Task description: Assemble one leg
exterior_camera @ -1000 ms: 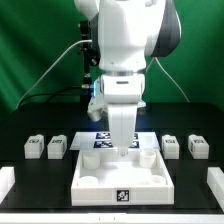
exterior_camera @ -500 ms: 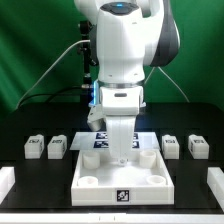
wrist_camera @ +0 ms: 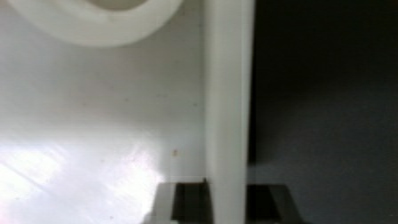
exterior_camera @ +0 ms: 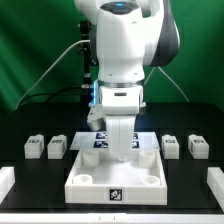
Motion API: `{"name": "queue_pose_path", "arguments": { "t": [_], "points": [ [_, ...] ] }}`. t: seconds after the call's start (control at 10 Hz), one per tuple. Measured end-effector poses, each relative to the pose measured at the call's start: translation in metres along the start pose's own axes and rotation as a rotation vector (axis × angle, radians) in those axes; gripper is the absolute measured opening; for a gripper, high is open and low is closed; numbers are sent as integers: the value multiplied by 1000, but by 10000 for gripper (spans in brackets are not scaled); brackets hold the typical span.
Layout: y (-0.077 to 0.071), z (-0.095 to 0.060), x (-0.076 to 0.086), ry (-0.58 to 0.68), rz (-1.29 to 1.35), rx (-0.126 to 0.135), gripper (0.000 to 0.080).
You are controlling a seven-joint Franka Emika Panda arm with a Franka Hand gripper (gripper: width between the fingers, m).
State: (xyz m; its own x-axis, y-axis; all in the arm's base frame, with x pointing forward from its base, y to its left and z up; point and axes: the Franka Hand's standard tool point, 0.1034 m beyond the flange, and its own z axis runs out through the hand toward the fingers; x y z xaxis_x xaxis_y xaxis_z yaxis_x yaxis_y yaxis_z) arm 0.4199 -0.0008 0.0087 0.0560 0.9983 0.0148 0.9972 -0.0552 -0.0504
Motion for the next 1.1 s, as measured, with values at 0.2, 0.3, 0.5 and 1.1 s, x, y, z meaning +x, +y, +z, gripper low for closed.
{"name": "queue_pose_path", "arguments": {
  "t": [0.2,0.3,0.5,1.1],
  "points": [
    [0,0,0,0,0,0,63],
    [0,0,0,0,0,0,63],
    [0,0,0,0,0,0,63],
    [59,-2,59,53,-56,-74,63]
  ]
}}
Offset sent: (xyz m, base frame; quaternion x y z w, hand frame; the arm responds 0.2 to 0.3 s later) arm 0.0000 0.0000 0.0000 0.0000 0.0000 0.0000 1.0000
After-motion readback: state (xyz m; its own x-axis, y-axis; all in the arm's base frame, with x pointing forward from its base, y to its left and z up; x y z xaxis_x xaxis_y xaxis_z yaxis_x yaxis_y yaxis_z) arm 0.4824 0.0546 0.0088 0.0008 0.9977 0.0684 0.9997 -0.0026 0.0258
